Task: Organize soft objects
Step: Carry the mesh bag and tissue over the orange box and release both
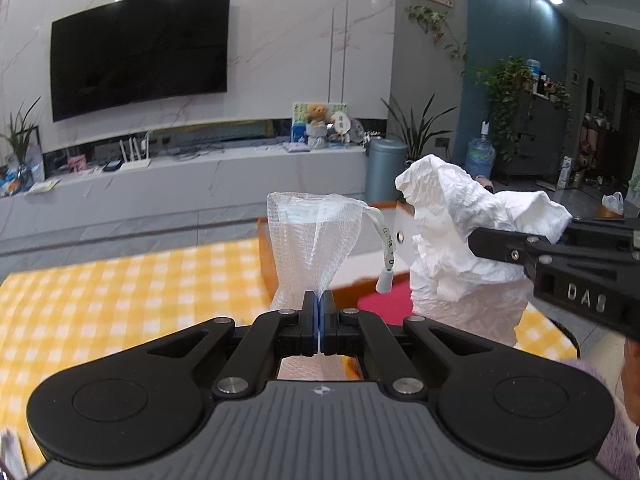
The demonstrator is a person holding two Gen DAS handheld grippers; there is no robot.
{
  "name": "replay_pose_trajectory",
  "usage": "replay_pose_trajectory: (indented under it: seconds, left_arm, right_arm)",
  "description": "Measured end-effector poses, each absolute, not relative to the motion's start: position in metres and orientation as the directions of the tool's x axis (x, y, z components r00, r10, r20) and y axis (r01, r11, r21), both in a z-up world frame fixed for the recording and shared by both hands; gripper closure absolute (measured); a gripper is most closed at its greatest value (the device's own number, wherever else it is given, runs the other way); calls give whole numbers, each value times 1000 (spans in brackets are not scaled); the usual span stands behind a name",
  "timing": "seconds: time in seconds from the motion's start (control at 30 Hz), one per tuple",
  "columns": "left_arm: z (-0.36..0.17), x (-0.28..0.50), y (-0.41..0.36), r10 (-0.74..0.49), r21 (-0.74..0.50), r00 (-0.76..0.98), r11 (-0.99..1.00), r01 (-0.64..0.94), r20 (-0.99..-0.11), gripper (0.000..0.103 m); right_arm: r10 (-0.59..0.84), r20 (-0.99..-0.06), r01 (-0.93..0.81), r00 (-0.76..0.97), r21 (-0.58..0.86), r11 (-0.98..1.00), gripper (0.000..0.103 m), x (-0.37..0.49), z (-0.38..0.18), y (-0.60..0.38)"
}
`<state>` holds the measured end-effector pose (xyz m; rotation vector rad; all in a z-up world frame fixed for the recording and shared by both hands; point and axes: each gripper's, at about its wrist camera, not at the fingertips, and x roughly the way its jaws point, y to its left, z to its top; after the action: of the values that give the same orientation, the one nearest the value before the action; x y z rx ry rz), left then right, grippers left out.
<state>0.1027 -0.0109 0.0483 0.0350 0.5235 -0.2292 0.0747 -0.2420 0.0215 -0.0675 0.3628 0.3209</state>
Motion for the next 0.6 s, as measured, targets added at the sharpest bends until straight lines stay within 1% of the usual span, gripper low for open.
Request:
replay_pose_trajectory:
  seconds: [0.1,0.2,0.3,0.37,0.47,0.6]
  left_arm:
    - [57,123,-16,-214,-4,847,970,242,-487,102]
    - [59,143,-21,-216,7,846,968,251,-488,102]
    - [59,169,-23,-233,-21,833,966,257,-502,102]
    - [61,188,-24,-241,-40,831,966,256,-502,102]
    - [59,209,-25,-228,-18,836,967,254,-499,102]
    - [41,246,-29,-207,-14,808,971,239,-551,102]
  right_arm:
    - [325,-365,-331,873,47,942,93,103,35,-251]
    - [328,-376,-337,867,43,941,93,137,43,-252]
    - [345,-388,-344,855,73,936,93,174,48,-255]
    - [374,-375,-355,848,121,927,93,196,51,-258]
    - [394,-360,-366,846,147,919,93,227,55,-259]
    - [402,-400,-366,823,167,916,93,273,42,-252]
